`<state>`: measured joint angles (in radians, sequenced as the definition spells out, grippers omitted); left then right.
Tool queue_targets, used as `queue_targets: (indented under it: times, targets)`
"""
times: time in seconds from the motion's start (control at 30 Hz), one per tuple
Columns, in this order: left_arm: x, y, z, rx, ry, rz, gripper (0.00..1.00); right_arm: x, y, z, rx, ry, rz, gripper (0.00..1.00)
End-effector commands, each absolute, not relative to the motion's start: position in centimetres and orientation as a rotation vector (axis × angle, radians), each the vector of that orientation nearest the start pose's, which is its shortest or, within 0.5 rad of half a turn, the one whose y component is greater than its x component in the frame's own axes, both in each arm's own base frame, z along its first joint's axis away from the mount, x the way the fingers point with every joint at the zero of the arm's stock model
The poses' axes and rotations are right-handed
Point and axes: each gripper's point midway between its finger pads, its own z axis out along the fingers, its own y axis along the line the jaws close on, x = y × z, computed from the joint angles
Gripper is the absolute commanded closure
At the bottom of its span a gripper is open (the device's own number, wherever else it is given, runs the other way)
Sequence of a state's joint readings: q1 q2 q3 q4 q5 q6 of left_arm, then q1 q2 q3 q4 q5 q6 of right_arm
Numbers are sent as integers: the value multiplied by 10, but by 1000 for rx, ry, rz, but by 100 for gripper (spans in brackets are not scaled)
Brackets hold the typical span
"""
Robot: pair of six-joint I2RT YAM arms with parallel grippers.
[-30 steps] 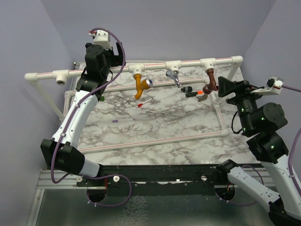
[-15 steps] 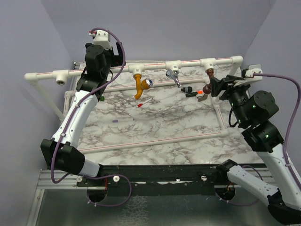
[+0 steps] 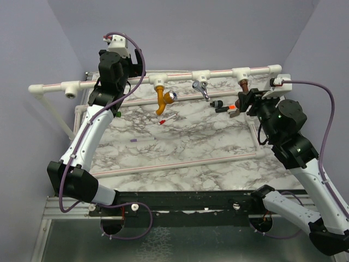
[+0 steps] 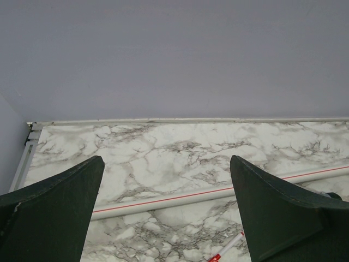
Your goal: Install the water faucets
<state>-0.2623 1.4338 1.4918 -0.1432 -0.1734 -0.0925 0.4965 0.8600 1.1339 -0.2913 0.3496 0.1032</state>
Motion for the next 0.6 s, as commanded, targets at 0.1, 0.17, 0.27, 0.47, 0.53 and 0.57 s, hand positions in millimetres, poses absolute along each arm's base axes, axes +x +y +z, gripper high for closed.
queue_targets:
  times: [0.1, 0.17, 0.27, 0.47, 0.53, 0.57]
  targets:
    - [455, -98, 333, 52, 1824, -99, 1, 305, 90, 362, 5, 1664, 124, 43]
    - [455, -98, 332, 53, 1826, -98, 1, 306, 89, 359, 13, 1669, 115, 47]
    - [456, -98, 331, 54, 1828, -98, 1, 307, 90, 357, 37, 1668, 135, 59]
    - [456, -98, 332, 52, 1828, -99, 1, 304, 97, 362, 162, 1618, 276, 94]
    - [456, -98, 331, 53, 1829, -98, 1, 302, 98, 366, 231, 1588, 342, 99]
    - [456, -98, 331, 54, 1829, -98, 1, 301, 98, 368, 270, 1572, 377, 99]
